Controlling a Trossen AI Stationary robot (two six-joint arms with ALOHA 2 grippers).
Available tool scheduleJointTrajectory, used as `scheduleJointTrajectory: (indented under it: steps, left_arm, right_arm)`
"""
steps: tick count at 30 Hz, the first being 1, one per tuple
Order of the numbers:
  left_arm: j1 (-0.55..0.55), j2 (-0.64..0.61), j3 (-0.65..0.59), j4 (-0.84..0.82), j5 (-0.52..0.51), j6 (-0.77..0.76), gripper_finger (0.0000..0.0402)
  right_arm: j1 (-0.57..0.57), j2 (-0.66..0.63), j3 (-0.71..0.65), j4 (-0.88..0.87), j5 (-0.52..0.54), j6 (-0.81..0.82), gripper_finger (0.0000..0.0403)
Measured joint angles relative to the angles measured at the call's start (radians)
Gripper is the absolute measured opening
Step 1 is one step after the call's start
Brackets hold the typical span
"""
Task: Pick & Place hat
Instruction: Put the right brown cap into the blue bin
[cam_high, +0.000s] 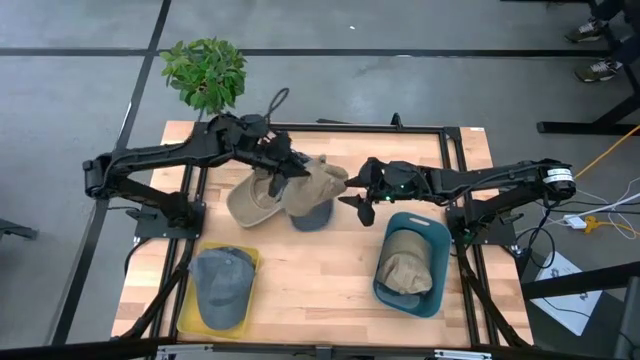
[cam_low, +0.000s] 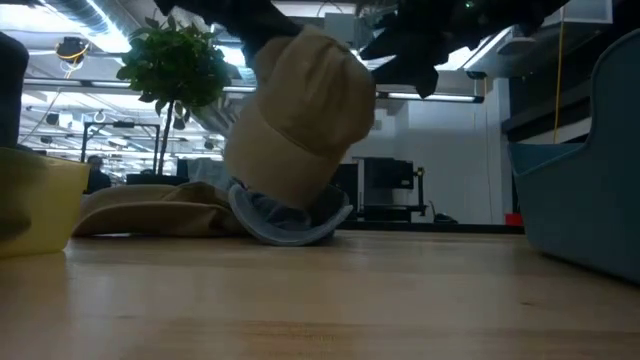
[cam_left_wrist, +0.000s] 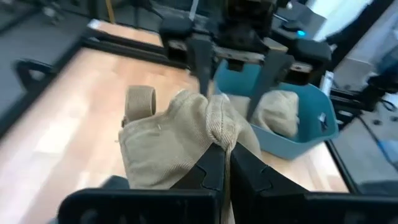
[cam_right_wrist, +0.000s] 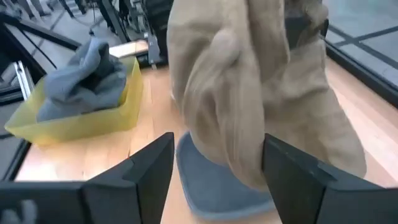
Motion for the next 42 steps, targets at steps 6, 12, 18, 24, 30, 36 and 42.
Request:
scheduleJointTrajectory:
  steps: [6, 12, 18, 24, 30, 36, 42]
  left_arm:
    - [0.003, -0.087, 0.000, -0.008, -0.113, 0.015, 0.0004]
    - [-0.006, -0.103, 0.000, -0.014, -0.143, 0.017, 0.0004]
    - [-0.002, -0.110, 0.000, -0.108, -0.229, 0.043, 0.0004]
    - [-0.004, -0.150, 0.000, -0.159, -0.302, 0.044, 0.0004]
    - [-0.029, -0.153, 0.000, -0.016, -0.314, 0.024, 0.0004]
    - [-0.065, -0.123, 0.000, 0.118, -0.310, -0.001, 0.0004]
    - [-0.100, -0.094, 0.000, 0.192, -0.308, -0.001, 0.0005]
  right_arm:
    - [0.000, 0.000, 0.000, 0.099, 0.008, 0.004, 0.0231]
    - [0.004, 0.000, 0.000, 0.173, 0.006, 0.005, 0.0232]
    - [0.044, 0.000, 0.000, 0.198, 0.005, -0.040, 0.0232]
    - [0.084, 0.000, 0.000, 0.233, 0.005, -0.155, 0.0232]
    - [0.087, 0.000, 0.000, 0.244, 0.006, -0.160, 0.0232]
    - [0.078, 0.037, 0.000, 0.288, 0.154, -0.093, 0.0232]
    - [0.032, 0.090, 0.000, 0.347, 0.241, -0.073, 0.0232]
